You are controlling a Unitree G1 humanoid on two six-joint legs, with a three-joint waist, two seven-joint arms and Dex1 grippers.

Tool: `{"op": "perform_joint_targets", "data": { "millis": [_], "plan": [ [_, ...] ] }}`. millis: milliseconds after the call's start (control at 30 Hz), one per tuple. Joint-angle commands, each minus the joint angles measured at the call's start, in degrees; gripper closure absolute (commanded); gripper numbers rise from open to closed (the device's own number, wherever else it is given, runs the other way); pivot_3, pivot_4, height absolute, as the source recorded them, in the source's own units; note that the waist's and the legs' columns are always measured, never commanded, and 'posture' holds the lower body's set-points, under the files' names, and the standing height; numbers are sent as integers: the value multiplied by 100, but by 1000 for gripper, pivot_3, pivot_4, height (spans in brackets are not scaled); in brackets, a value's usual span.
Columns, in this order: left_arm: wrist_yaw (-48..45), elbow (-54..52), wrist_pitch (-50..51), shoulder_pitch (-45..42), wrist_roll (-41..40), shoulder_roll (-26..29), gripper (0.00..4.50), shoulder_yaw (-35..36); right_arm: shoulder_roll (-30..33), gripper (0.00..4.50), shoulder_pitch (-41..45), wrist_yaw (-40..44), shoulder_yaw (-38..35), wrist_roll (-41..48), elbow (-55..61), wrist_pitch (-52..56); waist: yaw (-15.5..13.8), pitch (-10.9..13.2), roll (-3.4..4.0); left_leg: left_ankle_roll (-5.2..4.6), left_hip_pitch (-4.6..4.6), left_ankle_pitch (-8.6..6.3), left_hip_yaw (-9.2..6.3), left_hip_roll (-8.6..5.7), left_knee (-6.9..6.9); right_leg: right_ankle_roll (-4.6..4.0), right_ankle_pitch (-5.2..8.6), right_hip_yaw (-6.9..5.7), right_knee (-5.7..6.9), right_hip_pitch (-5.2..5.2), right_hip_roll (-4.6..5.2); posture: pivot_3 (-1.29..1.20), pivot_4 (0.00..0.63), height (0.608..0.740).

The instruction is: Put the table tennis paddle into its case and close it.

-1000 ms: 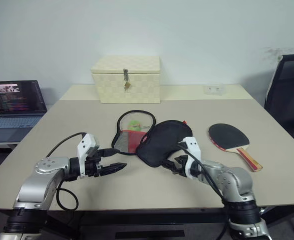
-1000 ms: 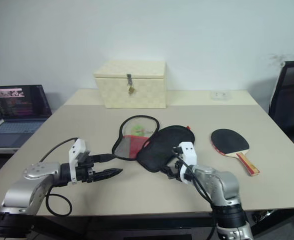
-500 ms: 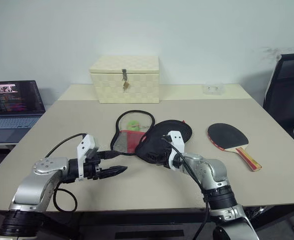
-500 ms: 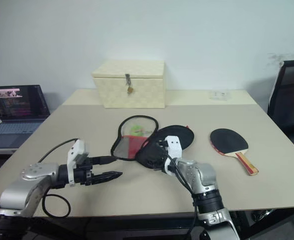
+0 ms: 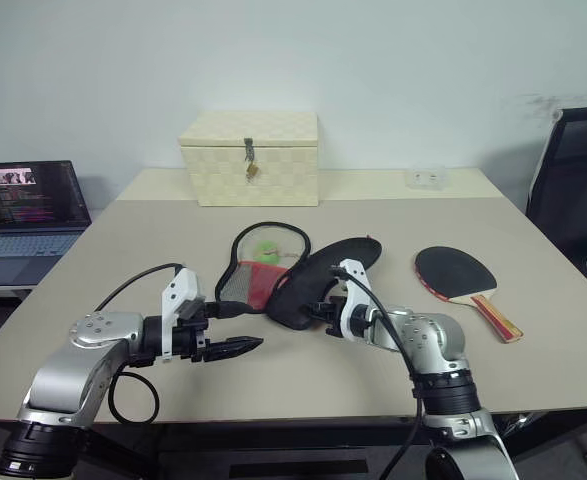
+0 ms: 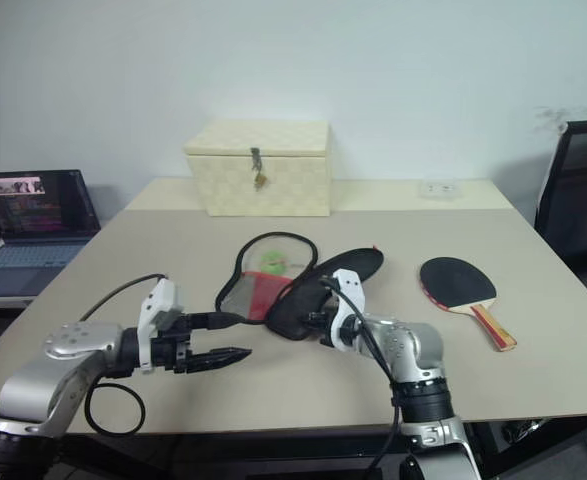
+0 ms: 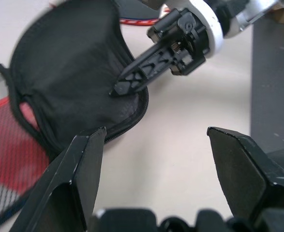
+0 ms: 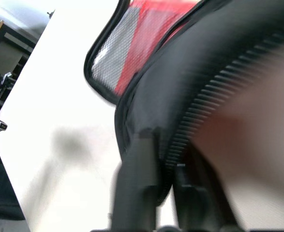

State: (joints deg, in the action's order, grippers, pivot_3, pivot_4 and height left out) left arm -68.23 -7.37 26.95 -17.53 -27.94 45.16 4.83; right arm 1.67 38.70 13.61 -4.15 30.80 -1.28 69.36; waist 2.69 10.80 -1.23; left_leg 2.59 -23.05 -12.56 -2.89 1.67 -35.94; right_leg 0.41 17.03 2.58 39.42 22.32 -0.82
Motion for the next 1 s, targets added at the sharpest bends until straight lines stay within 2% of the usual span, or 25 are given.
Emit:
{"op": "perform_joint_targets", "data": {
  "millis": [33,267,533,667,833,1000],
  "plan": [
    [-56,-193,-57,-50,-88,2,832,-32,553,4467,-131,425,-58,223,321,298,-6,0,0,0,-1,0,-1,0,0,0,1,0,-2,0,0,0,150,740],
    [-55,-179,-93,-148,-72,-102,832,-212,1951,4467,-11,1359,342,87,19,308,22,2,3,-1,-2,-1,3,-1,5,5,3,1,-10,2,-4,0,150,740],
    [-70,-133,-133,-198,-46,-115,832,-278,2671,4467,424,2164,950,-272,-598,-209,22,3,2,-2,-7,-1,4,-4,7,6,3,-1,-30,1,-9,0,150,740],
    [-64,-143,-136,-219,-39,-126,832,-305,2698,3567,569,2294,1026,-452,-839,-464,19,3,2,-2,-16,-1,-1,-2,6,5,2,-1,-37,1,-9,0,150,740],
    [-31,-182,-107,-233,-84,-150,832,-309,2786,1852,553,2337,927,-571,-817,-570,17,3,2,-2,-20,-1,-2,-1,6,3,1,-2,-36,3,-9,0,150,740],
    [8,-230,-15,-294,-182,-203,832,-285,3568,129,193,2722,955,-779,-221,-1078,-34,6,5,-2,-28,-1,-7,-5,3,5,2,-5,-39,6,-8,0,150,740]
  ]
}}
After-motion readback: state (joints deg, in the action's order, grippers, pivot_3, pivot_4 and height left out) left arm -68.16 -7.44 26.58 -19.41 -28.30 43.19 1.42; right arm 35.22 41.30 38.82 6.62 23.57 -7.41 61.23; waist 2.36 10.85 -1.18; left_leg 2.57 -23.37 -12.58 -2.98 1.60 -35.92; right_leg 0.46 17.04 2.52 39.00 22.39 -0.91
